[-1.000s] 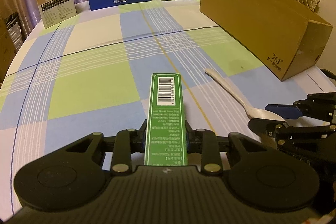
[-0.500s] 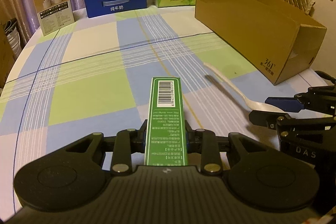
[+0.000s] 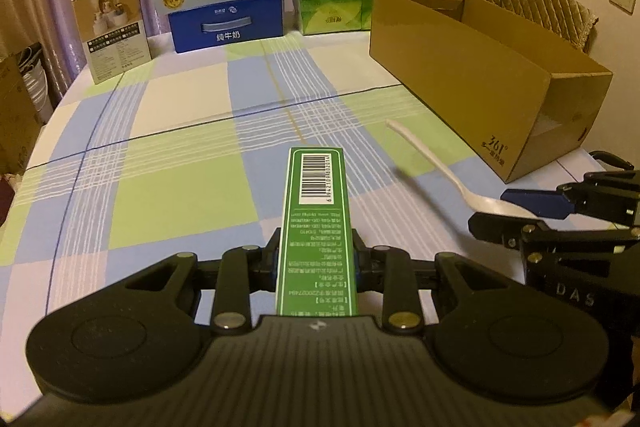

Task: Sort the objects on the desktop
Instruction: 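Lift the green box and spoon and carry them toward the cardboard box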

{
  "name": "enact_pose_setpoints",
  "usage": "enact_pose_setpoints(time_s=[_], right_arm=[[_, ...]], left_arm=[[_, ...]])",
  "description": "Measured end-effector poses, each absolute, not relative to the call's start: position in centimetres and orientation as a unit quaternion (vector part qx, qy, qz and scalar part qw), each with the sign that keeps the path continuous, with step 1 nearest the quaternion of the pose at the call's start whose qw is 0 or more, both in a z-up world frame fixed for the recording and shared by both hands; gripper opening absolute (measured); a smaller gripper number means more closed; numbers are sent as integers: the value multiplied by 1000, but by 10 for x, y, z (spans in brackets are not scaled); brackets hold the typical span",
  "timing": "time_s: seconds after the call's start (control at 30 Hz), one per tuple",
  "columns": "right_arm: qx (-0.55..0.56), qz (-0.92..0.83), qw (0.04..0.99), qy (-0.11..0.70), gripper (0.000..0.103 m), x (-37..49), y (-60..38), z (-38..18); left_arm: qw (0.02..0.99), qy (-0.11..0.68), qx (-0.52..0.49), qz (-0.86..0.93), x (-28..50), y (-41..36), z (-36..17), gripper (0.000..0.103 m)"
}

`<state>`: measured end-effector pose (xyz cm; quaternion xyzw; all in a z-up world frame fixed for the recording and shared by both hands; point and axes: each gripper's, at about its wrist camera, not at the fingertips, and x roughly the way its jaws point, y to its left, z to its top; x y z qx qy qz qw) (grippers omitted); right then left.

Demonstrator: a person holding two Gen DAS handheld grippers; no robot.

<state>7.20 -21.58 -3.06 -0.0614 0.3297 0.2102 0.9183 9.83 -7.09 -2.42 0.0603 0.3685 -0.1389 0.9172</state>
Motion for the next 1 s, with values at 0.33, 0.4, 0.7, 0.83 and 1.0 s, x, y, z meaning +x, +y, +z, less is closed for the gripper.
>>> enact_pose_setpoints(time_s=[0.33,0.4,0.7,0.83,1.0], right_arm=[[-47,210,925,312,29,58,-228,-2],[-45,208,927,308,29,55,-233,4],[-39,191,936,292,29,39,-262,25],[-35,180,941,286,29,32,-276,33],[-33,168,946,276,29,26,-292,44]], left_arm=[[919,365,50,-138,76,-88,-3,25],[920,363,49,-140,72,-93,1,25],[920,354,52,-158,59,-119,16,25],[920,349,56,-168,54,-130,22,25],[920,343,60,-178,50,-142,29,25]])
